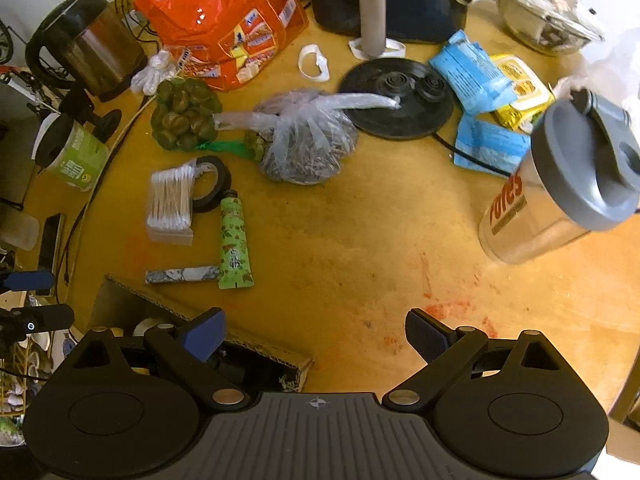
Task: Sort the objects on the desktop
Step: 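Move the right tool away from the box toward the green hand-cream tube, then close the right tool on the green hand-cream tube and lift it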
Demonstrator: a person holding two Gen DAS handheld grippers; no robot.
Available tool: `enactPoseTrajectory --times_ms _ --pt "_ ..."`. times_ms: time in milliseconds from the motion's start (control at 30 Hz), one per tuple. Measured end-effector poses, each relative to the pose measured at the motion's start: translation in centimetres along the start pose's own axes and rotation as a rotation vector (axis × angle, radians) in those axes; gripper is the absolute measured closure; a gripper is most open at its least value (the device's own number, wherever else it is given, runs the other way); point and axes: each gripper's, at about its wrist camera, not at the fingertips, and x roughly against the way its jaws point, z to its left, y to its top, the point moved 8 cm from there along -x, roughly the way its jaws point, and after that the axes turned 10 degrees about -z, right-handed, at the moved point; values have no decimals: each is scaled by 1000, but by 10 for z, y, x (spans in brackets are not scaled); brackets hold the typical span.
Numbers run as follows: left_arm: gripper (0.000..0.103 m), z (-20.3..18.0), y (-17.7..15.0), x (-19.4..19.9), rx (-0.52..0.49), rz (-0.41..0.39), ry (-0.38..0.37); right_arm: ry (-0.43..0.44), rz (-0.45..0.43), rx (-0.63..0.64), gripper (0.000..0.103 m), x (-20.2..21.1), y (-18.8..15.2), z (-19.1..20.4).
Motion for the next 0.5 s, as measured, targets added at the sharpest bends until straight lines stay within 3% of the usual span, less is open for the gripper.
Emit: enactPoseTrajectory --times_ms 167,500 --pt "5 1 2 -3 1 4 2 11 -17 30 7 -11 12 4" --pt "5 4 6 -7 8 5 13 113 -15 103 13 -64 30 32"
